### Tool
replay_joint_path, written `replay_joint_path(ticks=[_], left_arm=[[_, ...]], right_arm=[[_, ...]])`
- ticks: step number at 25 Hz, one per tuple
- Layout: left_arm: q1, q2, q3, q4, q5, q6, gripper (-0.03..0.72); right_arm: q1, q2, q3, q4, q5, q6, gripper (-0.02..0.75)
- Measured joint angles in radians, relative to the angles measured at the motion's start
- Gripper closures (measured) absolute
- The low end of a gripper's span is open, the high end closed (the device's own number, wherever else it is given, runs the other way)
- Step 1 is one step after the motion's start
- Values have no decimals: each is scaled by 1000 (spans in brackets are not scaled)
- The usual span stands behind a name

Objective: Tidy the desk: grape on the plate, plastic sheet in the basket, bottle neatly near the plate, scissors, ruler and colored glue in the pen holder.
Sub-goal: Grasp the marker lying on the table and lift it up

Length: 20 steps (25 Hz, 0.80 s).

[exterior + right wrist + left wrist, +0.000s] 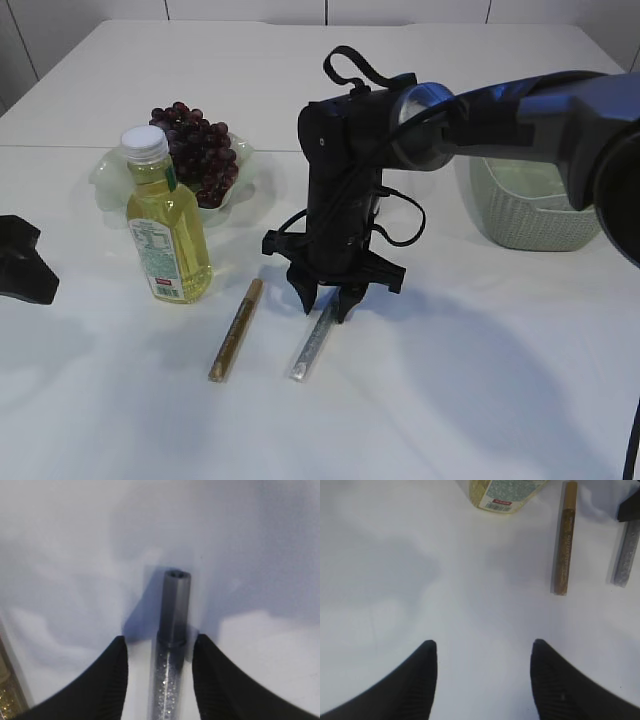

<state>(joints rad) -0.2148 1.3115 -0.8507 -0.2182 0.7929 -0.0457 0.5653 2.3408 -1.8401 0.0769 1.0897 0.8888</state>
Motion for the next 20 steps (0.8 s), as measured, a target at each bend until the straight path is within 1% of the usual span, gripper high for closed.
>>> replay_joint_path(ticks=[8,14,16,20], left_arm=[[0,0,0,0,0,0,254],[0,0,0,0,-1,0,254],[0,0,0,0,-1,0,254],[0,0,0,0,-1,0,253]], right_arm=[[0,9,-4,0,6,0,463],[0,10,-6,0,10,-2,613],[0,10,-6,0,12,-12,629],[-2,10,-6,2,12,-60,633]])
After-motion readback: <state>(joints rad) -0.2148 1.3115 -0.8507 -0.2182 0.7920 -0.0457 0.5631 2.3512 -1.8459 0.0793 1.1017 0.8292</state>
